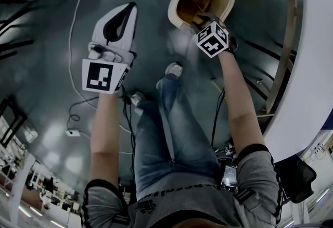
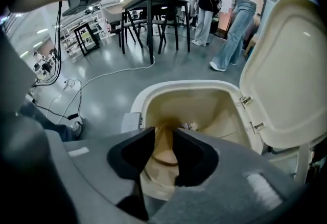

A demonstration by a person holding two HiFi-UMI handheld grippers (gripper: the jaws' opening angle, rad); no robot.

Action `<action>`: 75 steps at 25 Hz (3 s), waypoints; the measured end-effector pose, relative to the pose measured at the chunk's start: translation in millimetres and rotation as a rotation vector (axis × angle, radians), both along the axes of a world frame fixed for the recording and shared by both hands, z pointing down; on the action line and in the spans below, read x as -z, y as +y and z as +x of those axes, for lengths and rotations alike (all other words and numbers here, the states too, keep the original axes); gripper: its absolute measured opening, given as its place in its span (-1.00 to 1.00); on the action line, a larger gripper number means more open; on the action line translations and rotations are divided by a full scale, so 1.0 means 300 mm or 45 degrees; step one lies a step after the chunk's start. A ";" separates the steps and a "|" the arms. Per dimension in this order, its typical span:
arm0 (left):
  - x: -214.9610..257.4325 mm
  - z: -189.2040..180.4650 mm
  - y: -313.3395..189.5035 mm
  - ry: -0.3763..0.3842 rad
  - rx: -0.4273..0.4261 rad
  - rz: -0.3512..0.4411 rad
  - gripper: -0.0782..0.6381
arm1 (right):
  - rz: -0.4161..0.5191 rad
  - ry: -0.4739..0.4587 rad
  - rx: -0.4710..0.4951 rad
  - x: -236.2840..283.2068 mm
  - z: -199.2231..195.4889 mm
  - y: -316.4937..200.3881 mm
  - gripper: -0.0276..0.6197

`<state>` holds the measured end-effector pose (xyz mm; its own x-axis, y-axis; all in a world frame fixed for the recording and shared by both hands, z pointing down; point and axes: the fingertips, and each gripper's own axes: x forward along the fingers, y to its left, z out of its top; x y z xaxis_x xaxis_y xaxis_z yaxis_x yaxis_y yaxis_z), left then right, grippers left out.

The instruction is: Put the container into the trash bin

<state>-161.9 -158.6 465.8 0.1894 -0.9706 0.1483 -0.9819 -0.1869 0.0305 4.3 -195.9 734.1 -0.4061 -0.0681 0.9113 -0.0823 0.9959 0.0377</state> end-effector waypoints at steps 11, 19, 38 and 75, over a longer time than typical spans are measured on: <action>0.057 0.036 0.003 -0.010 -0.130 0.013 -0.74 | 0.004 -0.439 -0.549 0.259 0.003 -0.041 -0.91; 0.144 0.106 0.004 0.025 -0.282 0.078 -0.74 | 0.096 -0.649 -0.773 0.465 0.044 0.023 -0.91; 0.392 0.192 0.164 0.042 -0.479 0.132 -0.75 | 0.384 -0.888 -0.992 0.969 0.131 0.300 -0.91; 1.007 0.201 0.506 0.027 -0.528 0.325 -0.77 | 0.751 -1.162 -1.031 1.797 0.155 0.681 -0.91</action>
